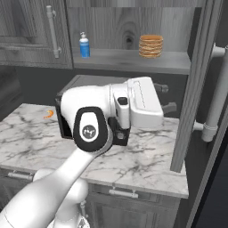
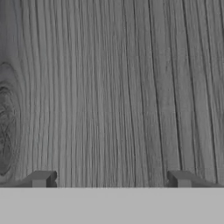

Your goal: Pick the dish brush and soap dispenser from the cabinet and place them on the counter.

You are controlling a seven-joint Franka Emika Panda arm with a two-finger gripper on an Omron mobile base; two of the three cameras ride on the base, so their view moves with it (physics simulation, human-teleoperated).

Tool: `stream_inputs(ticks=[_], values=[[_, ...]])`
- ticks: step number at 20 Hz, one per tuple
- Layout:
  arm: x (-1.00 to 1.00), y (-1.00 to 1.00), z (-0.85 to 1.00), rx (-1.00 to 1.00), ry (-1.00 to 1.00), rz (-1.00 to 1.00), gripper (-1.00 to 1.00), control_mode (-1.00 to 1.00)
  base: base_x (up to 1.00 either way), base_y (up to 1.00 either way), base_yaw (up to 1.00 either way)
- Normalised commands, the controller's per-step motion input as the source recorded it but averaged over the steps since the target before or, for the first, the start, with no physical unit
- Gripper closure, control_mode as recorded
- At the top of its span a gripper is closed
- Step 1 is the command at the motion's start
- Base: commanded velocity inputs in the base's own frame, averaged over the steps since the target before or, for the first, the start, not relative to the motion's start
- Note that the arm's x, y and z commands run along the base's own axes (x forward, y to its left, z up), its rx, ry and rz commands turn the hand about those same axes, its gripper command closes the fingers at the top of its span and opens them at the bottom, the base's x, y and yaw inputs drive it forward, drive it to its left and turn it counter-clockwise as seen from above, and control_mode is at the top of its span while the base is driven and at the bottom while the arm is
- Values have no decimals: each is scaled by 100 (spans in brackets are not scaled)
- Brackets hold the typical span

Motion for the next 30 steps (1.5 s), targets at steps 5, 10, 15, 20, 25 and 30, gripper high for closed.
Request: stream_inputs(ticks=[5, 10, 15, 20, 25, 30], values=[[-22, 41, 0, -2, 0, 4, -100, -100, 0, 0, 0], [-4, 49, 0, 0, 0, 11, -100, -100, 0, 0, 0], [0, 49, 0, 0, 0, 15, -100, -100, 0, 0, 0], [-5, 51, 0, 0, 0, 17, -100, -100, 0, 0, 0], [-5, 51, 2, -1, 0, 19, -100, -100, 0, 0, 0], [-1, 53, 2, -1, 0, 21, -100, -100, 0, 0, 0]])
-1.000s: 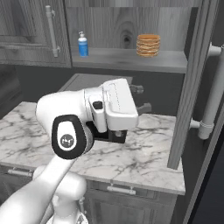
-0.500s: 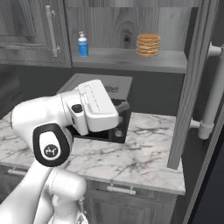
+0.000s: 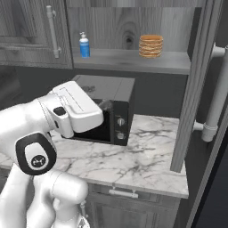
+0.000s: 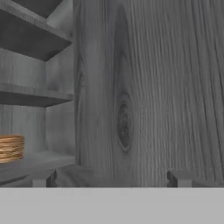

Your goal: Pick the dish brush and soap dispenser from the cabinet and place them on the counter.

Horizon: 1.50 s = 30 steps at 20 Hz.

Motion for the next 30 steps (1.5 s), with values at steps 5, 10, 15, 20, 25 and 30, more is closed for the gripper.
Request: stream_inputs(ticks=[5, 10, 15, 20, 25, 30], values=[[-1, 52, 7, -2, 0, 21, -100, -100, 0, 0, 0], [0, 52, 7, -2, 1, 21, -100, -100, 0, 0, 0], [-1, 53, 5, -2, 1, 21, -100, -100, 0, 0, 0], [0, 43, 2, -3, 0, 20, -100, -100, 0, 0, 0], [-5, 29, 7, -2, 0, 17, -100, -100, 0, 0, 0], [-6, 28, 15, -4, 0, 12, -100, -100, 0, 0, 0]])
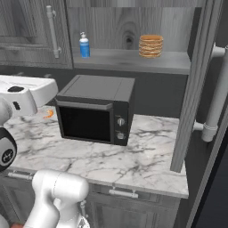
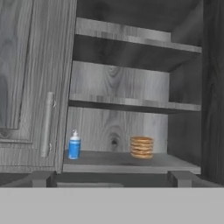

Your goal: Pick the dish brush and soap dispenser from the cabinet and place them on the counter.

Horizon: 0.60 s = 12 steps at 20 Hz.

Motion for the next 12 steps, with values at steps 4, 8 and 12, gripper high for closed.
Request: stream_inputs(ticks=[4, 8, 12], values=[[-1, 28, 12, -4, 0, 12, -100, -100, 0, 0, 0], [-3, 30, 12, -5, 0, 12, -100, -100, 0, 0, 0], [-3, 39, 8, -5, 0, 10, -100, -100, 0, 0, 0]])
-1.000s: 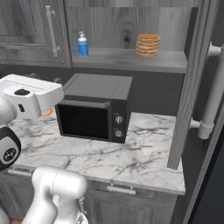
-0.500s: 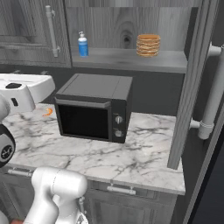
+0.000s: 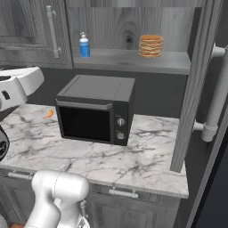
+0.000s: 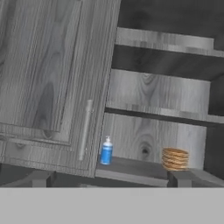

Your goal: Pick the dish brush and soap dispenser from the cabinet and place them on the counter.

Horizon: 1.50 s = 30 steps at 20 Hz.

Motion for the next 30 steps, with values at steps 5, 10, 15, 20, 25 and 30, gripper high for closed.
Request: stream_inputs(ticks=[5, 10, 15, 20, 25, 30], values=[[-1, 36, 0, -1, -4, 9, -100, -100, 0, 0, 0], [0, 34, 0, 0, -7, 6, -100, -100, 0, 0, 0], [1, 20, 5, 4, -10, 1, -100, -100, 0, 0, 0], [13, 3, 1, 5, -2, 0, -100, -100, 0, 0, 0], [20, 0, 0, 2, 1, 0, -100, -100, 0, 0, 0], [17, -2, 1, 0, 5, 3, -100, -100, 0, 0, 0]])
